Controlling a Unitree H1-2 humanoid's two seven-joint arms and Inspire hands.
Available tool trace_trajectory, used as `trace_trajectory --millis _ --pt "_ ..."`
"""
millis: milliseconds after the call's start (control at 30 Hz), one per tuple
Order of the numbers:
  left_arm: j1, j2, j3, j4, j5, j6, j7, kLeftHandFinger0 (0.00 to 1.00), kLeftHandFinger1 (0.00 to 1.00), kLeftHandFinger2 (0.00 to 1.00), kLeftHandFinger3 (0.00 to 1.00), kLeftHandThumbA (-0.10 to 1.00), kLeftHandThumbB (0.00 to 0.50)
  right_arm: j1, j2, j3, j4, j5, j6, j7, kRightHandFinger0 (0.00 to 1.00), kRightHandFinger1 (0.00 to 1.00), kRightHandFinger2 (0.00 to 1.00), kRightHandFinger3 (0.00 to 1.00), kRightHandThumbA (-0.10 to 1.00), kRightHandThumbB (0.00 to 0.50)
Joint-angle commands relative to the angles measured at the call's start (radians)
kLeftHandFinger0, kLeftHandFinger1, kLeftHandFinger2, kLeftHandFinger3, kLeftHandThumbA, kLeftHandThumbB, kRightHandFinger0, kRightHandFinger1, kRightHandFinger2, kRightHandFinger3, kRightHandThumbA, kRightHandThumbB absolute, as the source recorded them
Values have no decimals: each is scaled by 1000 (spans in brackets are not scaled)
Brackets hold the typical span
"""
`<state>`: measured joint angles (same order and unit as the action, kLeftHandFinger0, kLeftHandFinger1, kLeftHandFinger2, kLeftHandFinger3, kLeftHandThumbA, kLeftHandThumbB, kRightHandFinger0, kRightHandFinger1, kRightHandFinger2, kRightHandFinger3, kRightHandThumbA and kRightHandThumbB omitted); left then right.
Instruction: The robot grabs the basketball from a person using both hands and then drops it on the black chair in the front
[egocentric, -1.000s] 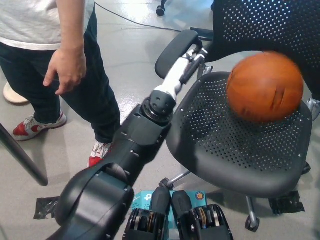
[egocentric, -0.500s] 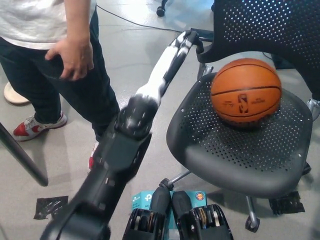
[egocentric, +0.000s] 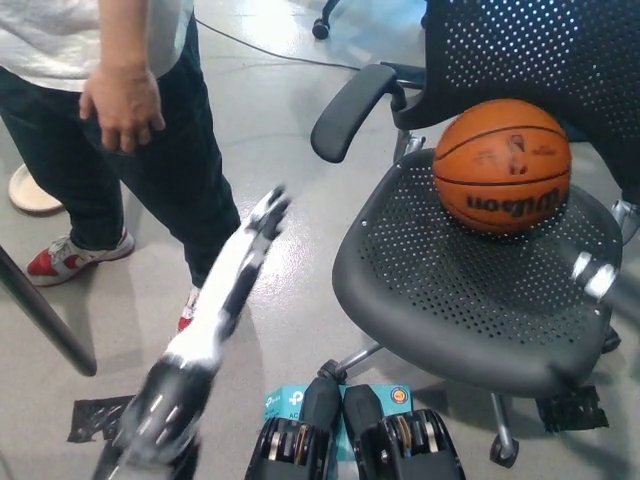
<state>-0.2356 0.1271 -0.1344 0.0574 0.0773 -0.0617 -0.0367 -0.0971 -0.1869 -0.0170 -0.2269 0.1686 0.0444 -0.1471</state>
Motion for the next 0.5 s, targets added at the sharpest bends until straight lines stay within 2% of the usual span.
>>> trace_trajectory --millis 0,67,133,200,267,300,400,467 --pt "217 108 75 -354 -122 -130 -61 1000 1000 1000 1000 1000 222 106 12 133 -41 -159 -231 108 1000 1000 1000 1000 1000 160" --pt "252 112 90 -329 -127 -149 -52 1000 1000 1000 1000 1000 225 118 11 144 1 -169 -254 102 1000 1000 1000 1000 1000 150" --pt "288 111 110 -288 -145 -166 -51 1000 1000 1000 1000 1000 210 132 10 154 55 -170 -272 99 1000 1000 1000 1000 1000 167" --pt "318 110 122 -245 -144 -184 -48 1000 1000 1000 1000 1000 220 147 15 161 118 -171 -318 93 1000 1000 1000 1000 1000 163" --pt "335 99 133 -187 -134 -209 -37 1000 1000 1000 1000 1000 227 158 29 162 175 -163 -339 86 1000 1000 1000 1000 1000 183" --pt "349 90 134 -161 -131 -224 -35 1000 1000 1000 1000 1000 215 175 34 163 194 -172 -342 78 1000 1000 1000 1000 1000 194" --pt "367 83 140 -65 -129 -250 -37 1000 1000 1000 1000 1000 219 192 34 169 268 -163 -368 91 1000 1000 1000 1000 1000 195" --pt "372 81 140 -21 -123 -254 -38 1000 1000 1000 1000 1000 217 194 29 171 296 -151 -373 109 1000 1000 1000 1000 1000 228"
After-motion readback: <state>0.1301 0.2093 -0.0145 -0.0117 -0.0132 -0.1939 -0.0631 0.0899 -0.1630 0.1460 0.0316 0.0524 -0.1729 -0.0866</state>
